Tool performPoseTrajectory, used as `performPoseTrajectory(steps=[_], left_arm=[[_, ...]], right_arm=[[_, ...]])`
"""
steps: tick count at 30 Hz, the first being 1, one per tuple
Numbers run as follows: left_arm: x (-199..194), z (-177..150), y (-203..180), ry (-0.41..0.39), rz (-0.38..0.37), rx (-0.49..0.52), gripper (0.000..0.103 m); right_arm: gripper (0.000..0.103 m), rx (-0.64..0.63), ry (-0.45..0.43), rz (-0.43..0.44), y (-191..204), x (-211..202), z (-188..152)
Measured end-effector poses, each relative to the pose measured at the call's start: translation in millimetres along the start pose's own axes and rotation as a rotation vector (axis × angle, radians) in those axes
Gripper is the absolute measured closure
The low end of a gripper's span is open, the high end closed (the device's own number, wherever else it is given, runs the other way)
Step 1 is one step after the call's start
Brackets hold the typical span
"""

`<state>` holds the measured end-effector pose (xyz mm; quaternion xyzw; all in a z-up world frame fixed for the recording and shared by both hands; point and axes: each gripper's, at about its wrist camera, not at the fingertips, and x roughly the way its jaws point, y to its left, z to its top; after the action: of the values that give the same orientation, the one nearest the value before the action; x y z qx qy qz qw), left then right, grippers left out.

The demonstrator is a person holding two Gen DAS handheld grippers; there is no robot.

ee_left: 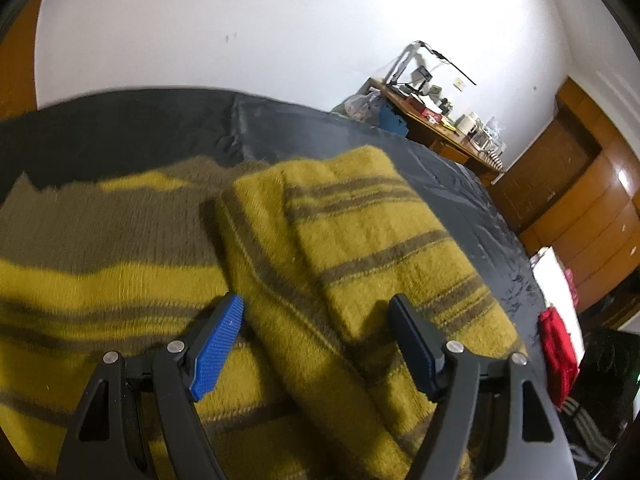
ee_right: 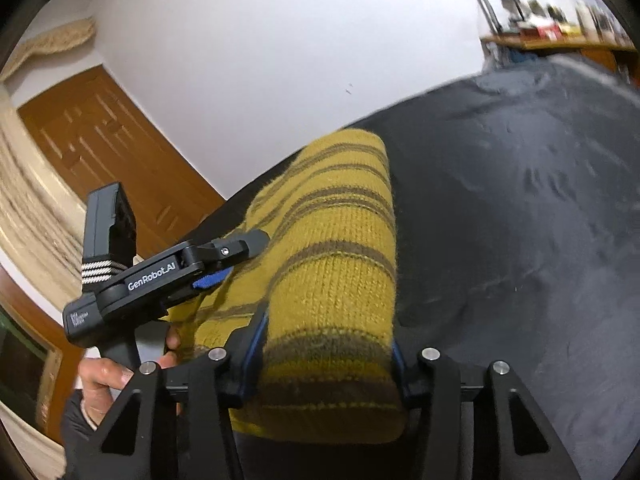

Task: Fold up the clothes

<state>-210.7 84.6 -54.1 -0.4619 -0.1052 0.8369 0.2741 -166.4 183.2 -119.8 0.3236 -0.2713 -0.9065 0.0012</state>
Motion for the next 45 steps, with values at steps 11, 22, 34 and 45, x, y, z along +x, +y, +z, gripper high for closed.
performPoseTrajectory(steps=[11,22,34,45], left_arm=[[-15.2,-11.6,4.8,0.004,0.015,-0.022,0.025],[-17.0,-14.9,14.3,0.006,-0.010,-0.046,0.025],[-14.4,-19.2,8.1,-0.004,0.016,-0.014,0.024],[-15.2,-20.1,9.1,-0.007,0.032,0.004,0.023]], right_arm=[[0.051,-0.107,-0.048,-0.020,27.9,-9.3,-2.6],[0.049,-0.147,-0.071,-0.035,44.4,-9.3,10.1],[0.026,0.046,-0.015,0.000,11.9,5.5,4.3],[0.040,0.161,-0.007,0.036,-1.6,15.0,-6.3]])
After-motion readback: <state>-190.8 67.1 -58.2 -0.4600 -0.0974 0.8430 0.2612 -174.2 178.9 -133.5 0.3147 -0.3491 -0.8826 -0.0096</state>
